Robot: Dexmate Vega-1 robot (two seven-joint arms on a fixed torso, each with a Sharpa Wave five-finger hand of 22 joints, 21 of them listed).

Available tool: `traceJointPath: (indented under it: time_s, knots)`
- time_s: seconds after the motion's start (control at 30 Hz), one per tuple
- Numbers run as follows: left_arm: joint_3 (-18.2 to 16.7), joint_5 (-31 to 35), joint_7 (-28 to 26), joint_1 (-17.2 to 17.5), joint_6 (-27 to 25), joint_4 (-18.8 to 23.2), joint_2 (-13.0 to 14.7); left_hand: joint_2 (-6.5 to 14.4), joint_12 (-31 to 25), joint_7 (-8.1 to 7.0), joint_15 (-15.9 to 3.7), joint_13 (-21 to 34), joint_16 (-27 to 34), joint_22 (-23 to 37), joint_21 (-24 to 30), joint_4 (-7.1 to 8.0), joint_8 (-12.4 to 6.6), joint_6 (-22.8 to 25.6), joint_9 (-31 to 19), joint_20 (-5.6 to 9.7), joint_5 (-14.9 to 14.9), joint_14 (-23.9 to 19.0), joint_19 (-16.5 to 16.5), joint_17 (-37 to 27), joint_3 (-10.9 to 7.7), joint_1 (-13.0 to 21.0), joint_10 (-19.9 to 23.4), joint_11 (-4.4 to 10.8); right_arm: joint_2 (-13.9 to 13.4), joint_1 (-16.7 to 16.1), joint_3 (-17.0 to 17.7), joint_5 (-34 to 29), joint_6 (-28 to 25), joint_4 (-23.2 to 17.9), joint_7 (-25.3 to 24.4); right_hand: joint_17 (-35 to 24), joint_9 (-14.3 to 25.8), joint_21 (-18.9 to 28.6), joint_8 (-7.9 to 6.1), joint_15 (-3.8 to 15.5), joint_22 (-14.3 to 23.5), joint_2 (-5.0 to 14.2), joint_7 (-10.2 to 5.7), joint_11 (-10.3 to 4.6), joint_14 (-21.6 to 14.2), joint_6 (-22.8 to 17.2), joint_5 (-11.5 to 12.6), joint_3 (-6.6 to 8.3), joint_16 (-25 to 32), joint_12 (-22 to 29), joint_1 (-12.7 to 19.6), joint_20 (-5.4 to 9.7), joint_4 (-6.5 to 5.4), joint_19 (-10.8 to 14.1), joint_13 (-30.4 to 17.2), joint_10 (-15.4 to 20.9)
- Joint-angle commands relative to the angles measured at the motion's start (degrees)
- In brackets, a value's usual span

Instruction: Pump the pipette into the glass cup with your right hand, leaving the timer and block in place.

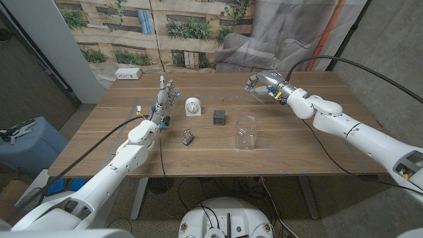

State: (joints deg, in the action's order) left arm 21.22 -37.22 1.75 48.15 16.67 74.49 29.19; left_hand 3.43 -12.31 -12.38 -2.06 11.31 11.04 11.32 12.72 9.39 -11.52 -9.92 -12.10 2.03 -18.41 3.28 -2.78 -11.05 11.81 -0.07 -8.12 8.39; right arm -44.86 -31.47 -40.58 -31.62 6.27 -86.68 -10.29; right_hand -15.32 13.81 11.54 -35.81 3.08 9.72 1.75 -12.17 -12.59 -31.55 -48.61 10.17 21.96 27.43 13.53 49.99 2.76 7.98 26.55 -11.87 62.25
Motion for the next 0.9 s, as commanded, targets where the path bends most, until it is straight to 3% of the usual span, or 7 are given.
traceJointPath:
  time_s: [0.03,0.5,0.9]
  knots:
    - [0.0,0.0,0.0,0.0,0.0,0.0,0.0,2.5,-0.3,-0.33,-6.62,0.3,0.3,0.1,0.3,0.01,-0.34,-0.1,-0.1,5.18,-0.4,0.5,-0.4,-0.3,0.41,-0.1,-0.1,0.21,-0.4,-7.7,6.6,5.6,-5.6,-8.2,-2.4,-0.2,0.1,-0.1,-0.19,8.82,0.2,0.15,-0.18,0.11,-0.5,-0.5,-0.1,-0.36,0.0,0.0,-0.6,-0.12,0.16,-0.1,-0.2,0.7]
    - [0.0,0.0,-0.1,0.0,0.0,0.0,0.0,2.5,-0.2,-0.33,-6.62,0.3,0.3,0.1,0.3,0.00,-0.34,-0.1,-0.1,5.15,-0.4,0.5,-0.4,-0.3,0.41,-0.1,-0.1,0.19,0.8,-16.1,13.5,11.8,-10.9,-15.6,-10.0,-0.3,-0.1,-0.1,-0.14,8.72,0.2,0.24,0.00,0.09,-0.4,-0.7,0.0,-0.68,0.1,-0.1,-0.8,-0.33,0.29,0.0,-0.2,0.9]
    - [0.0,0.0,0.0,0.0,0.0,0.0,0.0,2.5,-0.2,-0.33,-6.63,0.3,0.3,0.1,0.3,0.00,-0.34,-0.1,-0.1,5.12,-0.4,0.5,-0.4,-0.3,0.41,-0.1,-0.1,0.17,2.4,-22.8,18.0,15.6,-7.8,-18.1,-18.7,-0.6,-0.9,-0.1,0.26,8.66,0.2,0.37,0.54,0.15,-0.4,-0.9,0.1,-1.03,0.4,-0.2,-0.9,-0.44,0.46,0.1,-0.3,1.0]
